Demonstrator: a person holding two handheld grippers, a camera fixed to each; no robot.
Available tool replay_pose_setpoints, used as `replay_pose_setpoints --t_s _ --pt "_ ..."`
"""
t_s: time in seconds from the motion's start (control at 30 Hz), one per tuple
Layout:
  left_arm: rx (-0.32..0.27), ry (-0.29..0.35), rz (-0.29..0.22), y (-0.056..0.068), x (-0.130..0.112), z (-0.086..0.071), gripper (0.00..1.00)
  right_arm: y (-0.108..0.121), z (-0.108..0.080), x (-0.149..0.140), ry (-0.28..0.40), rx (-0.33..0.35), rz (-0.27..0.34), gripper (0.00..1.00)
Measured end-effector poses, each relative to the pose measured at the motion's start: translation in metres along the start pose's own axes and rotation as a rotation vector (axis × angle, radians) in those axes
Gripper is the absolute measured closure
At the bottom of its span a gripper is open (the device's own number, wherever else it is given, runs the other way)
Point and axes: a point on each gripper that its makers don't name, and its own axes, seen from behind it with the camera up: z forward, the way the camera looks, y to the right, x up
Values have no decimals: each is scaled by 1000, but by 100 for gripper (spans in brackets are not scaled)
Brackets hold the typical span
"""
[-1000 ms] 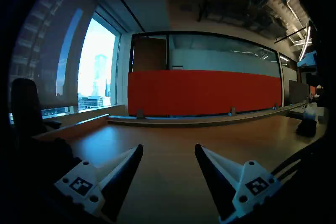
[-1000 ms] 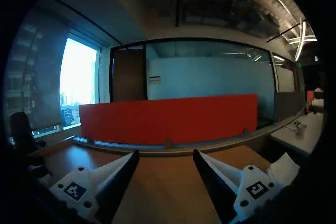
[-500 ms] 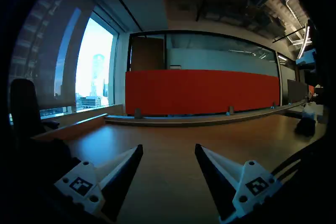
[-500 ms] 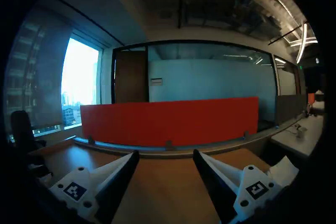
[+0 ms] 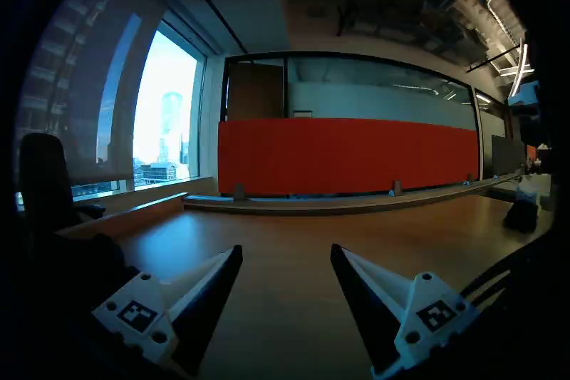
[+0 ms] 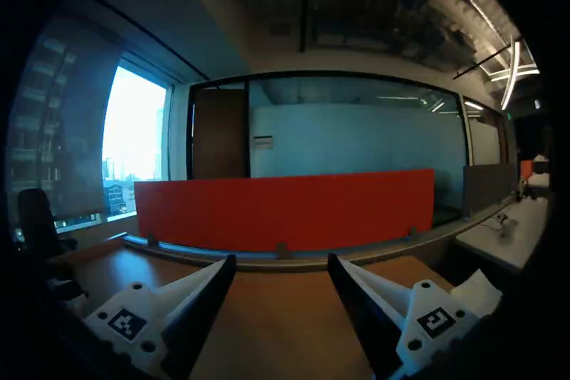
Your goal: Fold towel
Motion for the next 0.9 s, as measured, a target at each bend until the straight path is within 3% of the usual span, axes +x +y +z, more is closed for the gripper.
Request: replay_pose_setpoints --t_s 0.6,0.9 --pt "0 0 0 0 -1 1 8 32 -8 -2 71 -55 -33 1" --pt "0 0 0 0 -1 0 8 46 -14 -34 71 -85 -17 1"
